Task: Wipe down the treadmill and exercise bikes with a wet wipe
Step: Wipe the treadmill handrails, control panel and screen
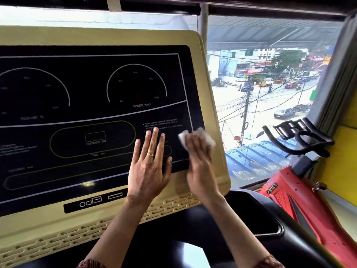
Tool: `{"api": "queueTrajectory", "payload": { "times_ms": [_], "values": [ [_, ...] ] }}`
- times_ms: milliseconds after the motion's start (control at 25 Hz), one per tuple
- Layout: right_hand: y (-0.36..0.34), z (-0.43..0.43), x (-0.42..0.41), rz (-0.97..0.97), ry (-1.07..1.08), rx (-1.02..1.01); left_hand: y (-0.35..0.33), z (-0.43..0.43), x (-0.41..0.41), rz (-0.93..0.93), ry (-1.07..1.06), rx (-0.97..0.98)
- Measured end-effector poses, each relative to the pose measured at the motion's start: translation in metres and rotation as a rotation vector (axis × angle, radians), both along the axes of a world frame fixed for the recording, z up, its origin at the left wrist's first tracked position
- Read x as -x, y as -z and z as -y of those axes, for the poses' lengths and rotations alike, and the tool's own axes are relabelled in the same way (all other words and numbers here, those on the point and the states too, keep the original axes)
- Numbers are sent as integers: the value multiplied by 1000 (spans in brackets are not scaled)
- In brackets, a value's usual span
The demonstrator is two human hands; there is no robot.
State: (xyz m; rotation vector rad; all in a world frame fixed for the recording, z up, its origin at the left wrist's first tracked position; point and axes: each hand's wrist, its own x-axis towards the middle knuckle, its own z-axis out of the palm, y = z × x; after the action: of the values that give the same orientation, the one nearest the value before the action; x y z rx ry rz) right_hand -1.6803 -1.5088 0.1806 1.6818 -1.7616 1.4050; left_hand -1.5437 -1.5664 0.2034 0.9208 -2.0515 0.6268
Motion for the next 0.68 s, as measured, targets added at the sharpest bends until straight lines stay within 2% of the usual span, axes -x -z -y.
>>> {"api": "queueTrajectory", "payload": {
  "times_ms": [120, 200, 360, 400, 520, 560, 640, 680],
  "values": [
    [-45, 25, 10, -240, -162, -31, 0, 0, -1, 10, -6, 14],
    [-80, 46, 37, -296, -126, -19, 0, -1, -1, 8, -2, 11],
    [-94, 54, 55, 95, 51, 31, 1, -1, 0, 14, -22, 8],
    [-80, 47, 46, 82, 39, 40, 2, -2, -1, 15, -23, 3],
    [-32, 17, 32, -127, -83, 26, 2, -2, -1, 12, -13, 6],
    [-21, 12, 37, -83, -51, 40, 2, -2, 0, 10, -10, 11],
    [-6, 1, 35, 126, 35, 25, 2, -3, 0, 5, -11, 15],
    [1, -5, 26, 144, 11, 2, 2, -3, 0, 4, -10, 16]
  ]
}}
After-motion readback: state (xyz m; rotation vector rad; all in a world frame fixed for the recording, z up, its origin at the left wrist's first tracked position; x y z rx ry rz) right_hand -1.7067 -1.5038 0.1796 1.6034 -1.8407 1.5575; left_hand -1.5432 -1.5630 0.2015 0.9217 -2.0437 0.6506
